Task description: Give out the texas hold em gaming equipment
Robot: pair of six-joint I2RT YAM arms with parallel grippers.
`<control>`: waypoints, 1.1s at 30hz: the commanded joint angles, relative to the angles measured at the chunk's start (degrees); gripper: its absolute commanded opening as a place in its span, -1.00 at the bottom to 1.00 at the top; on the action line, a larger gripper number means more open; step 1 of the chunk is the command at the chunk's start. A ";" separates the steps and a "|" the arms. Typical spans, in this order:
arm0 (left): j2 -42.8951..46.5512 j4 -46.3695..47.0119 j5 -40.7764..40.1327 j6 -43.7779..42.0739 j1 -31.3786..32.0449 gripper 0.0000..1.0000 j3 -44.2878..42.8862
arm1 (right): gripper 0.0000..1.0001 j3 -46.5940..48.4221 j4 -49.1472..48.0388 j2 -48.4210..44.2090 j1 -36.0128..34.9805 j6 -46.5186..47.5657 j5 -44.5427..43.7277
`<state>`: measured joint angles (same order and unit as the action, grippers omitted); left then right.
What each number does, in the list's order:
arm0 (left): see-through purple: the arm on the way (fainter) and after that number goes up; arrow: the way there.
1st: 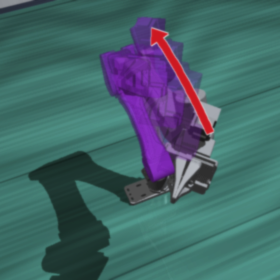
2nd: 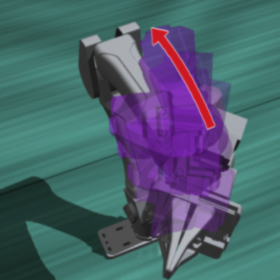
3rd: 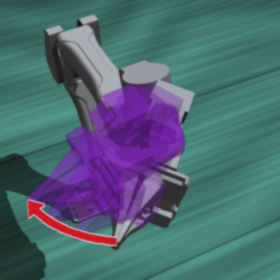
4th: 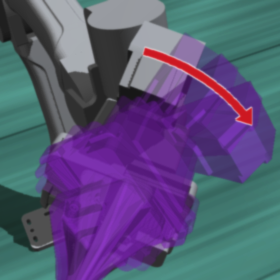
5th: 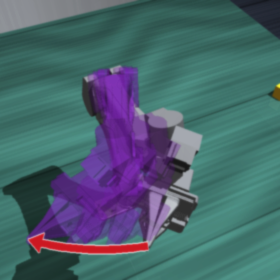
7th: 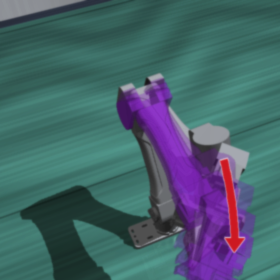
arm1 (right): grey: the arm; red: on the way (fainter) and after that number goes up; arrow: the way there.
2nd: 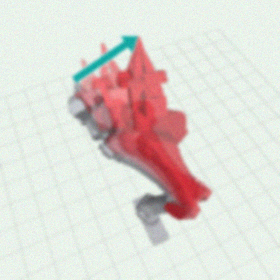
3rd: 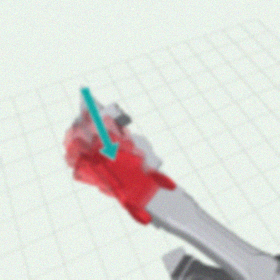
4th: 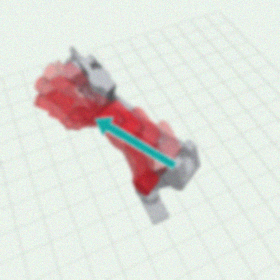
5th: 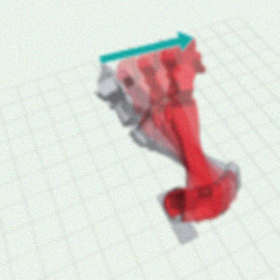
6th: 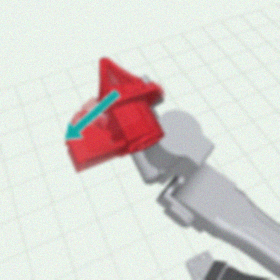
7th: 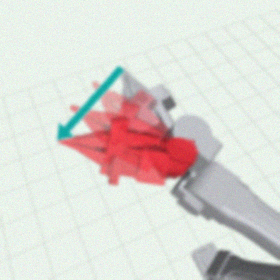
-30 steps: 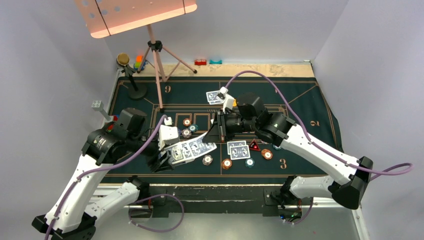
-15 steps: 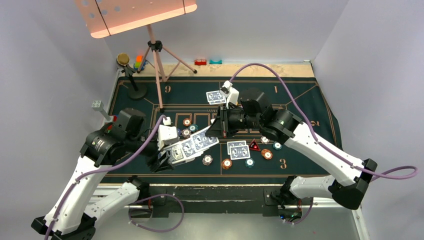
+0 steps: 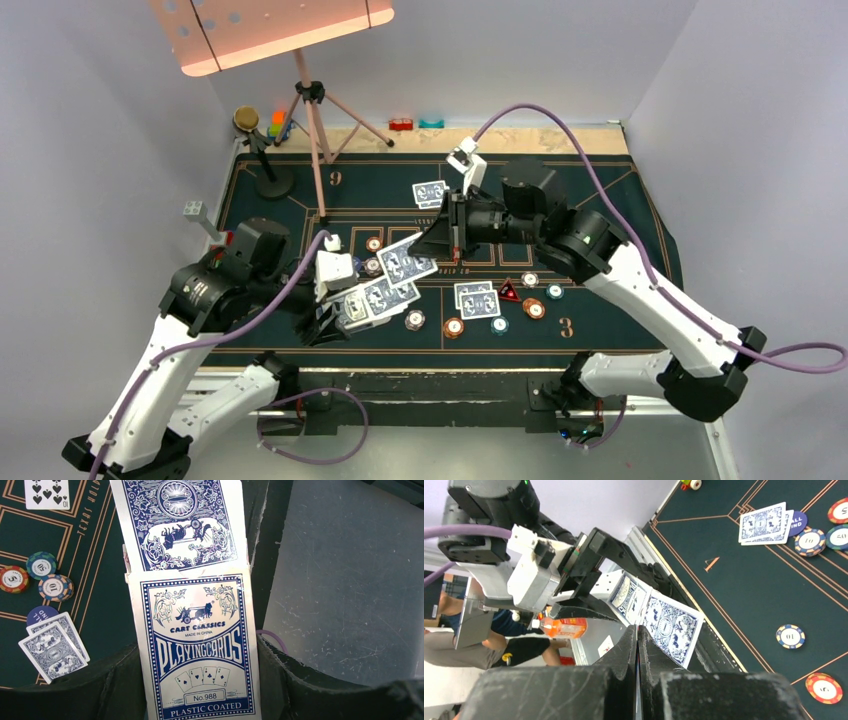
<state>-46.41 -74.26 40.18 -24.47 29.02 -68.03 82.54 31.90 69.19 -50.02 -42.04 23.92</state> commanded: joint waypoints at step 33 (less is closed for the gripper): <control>2.19 -1.54 3.23 -1.28 -0.07 -1.00 -2.22 | -1.00 35.16 37.77 57.34 -3.49 15.93 -76.29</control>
<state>-44.29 -76.47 41.32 -25.10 29.02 -68.36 112.92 65.47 121.82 -53.01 -24.64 -43.64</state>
